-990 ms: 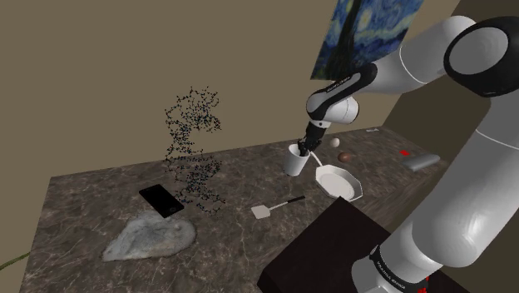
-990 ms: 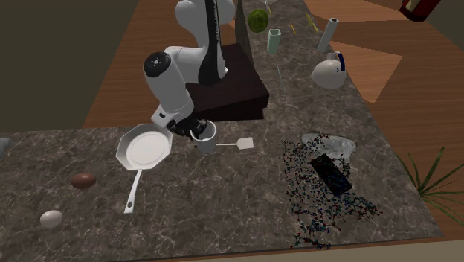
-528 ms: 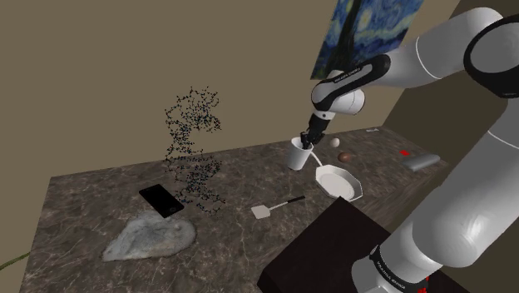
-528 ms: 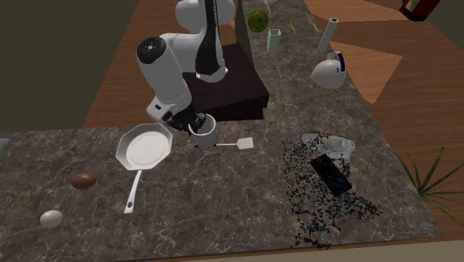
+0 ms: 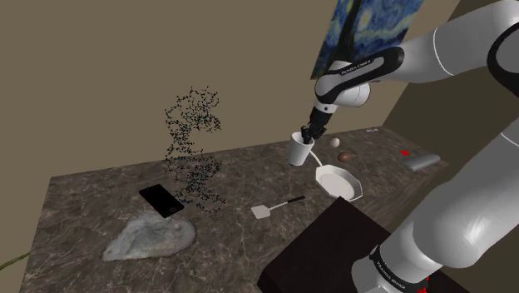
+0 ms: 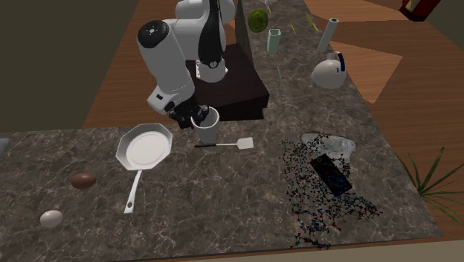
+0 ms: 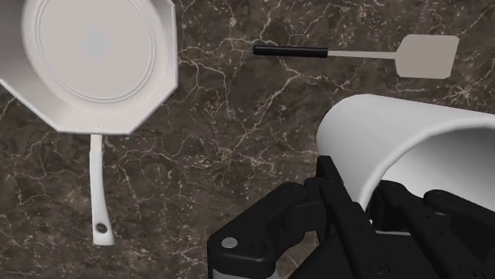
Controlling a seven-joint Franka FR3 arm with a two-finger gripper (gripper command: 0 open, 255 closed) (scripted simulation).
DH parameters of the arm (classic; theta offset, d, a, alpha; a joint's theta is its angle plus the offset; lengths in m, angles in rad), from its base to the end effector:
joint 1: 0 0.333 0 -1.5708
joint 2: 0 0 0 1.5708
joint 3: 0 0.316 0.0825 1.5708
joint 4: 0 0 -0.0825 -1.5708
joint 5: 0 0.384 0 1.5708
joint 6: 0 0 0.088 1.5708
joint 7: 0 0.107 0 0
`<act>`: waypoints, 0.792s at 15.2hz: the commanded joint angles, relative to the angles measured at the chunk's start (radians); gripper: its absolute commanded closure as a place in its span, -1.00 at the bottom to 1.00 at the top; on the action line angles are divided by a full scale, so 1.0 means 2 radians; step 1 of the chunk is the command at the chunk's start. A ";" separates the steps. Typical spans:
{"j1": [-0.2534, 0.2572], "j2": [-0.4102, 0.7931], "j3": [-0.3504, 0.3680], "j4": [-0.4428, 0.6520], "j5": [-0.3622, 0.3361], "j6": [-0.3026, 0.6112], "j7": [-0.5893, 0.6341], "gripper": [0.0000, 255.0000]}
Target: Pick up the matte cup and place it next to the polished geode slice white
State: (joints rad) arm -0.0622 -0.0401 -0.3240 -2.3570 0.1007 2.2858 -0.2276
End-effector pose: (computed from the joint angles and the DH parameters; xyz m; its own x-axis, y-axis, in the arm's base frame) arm 0.4571 -0.1833 0.3414 0.9747 -0.2228 -0.0160 -0.2233 -0.9704 -0.0924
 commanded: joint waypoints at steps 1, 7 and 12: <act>0.011 -0.011 0.013 -0.012 -0.003 0.004 0.026 1.00; 0.048 -0.038 0.057 -0.045 -0.003 0.017 0.107 1.00; 0.079 -0.045 0.097 -0.055 0.003 0.026 0.173 1.00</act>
State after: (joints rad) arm 0.0814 -0.1227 -0.1494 -2.4619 0.1047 2.3358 0.0849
